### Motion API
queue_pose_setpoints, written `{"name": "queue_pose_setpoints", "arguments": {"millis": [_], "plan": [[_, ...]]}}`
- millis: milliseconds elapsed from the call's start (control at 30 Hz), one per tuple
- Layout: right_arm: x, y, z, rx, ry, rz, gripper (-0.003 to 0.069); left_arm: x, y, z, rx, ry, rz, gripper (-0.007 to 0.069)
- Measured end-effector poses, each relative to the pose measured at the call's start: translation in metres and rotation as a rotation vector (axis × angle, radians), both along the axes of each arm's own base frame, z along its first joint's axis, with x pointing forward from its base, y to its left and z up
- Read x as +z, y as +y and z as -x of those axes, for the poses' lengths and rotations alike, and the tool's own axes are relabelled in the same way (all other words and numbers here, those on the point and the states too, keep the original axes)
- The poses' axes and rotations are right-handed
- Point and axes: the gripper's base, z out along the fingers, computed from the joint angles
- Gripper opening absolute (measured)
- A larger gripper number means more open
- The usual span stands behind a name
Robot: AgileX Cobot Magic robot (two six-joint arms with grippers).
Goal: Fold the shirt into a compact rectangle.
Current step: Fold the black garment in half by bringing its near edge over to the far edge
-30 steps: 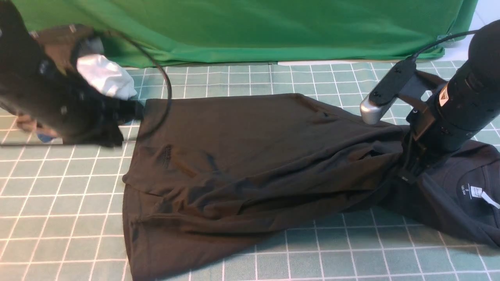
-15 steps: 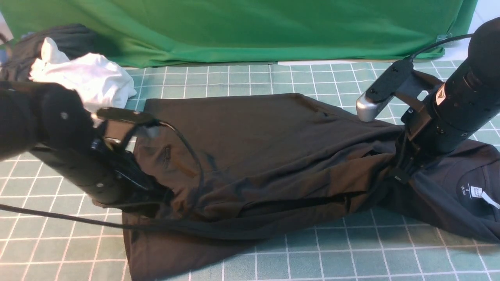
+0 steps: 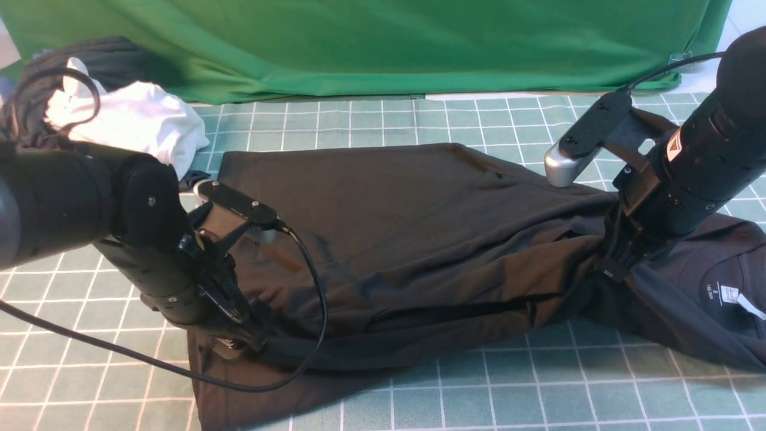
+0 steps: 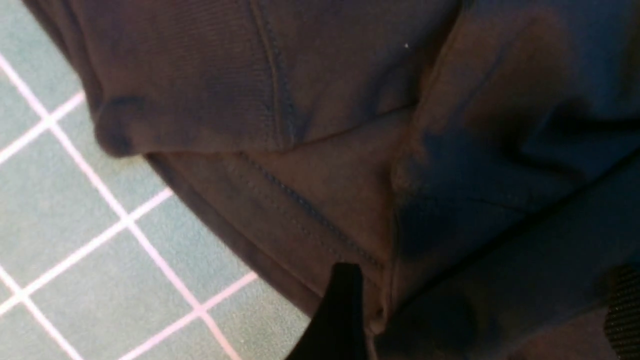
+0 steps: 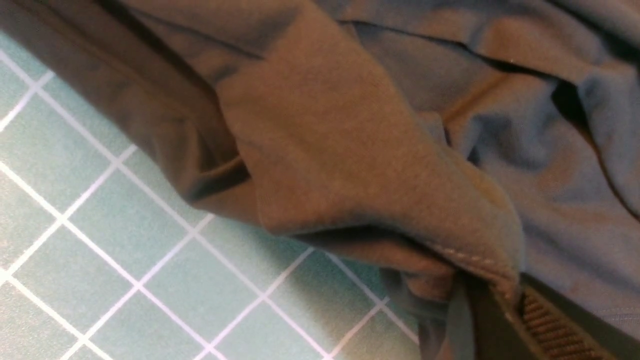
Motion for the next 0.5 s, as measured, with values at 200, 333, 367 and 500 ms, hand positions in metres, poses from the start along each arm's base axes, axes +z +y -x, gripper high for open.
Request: {"name": "queue_pose_setpoints", "arguments": {"millis": [200,333,367,500], "plan": [[0.0000,0.0001,-0.0001,0.001,-0.002,0.000,0.0034,-0.0102,0.0002,0.0012,-0.007,0.067,-0.018,0.0537],[0.0001,0.0002,-0.0001,0.001,-0.001,-0.002,0.0034,-0.0118,0.0002,0.0013,-0.056,0.071,-0.026,0.0440],[0.0001,0.0002,-0.0001,0.001,-0.001,-0.002,0.0034,-0.0118,0.0001,0.0014,-0.058,0.072,-0.026,0.0410],[0.0001,0.0003,0.0000,0.000,0.000,-0.004,0.0034,-0.0119,-0.0005,0.0033,-0.055,0.094,-0.017,0.0190]]}}
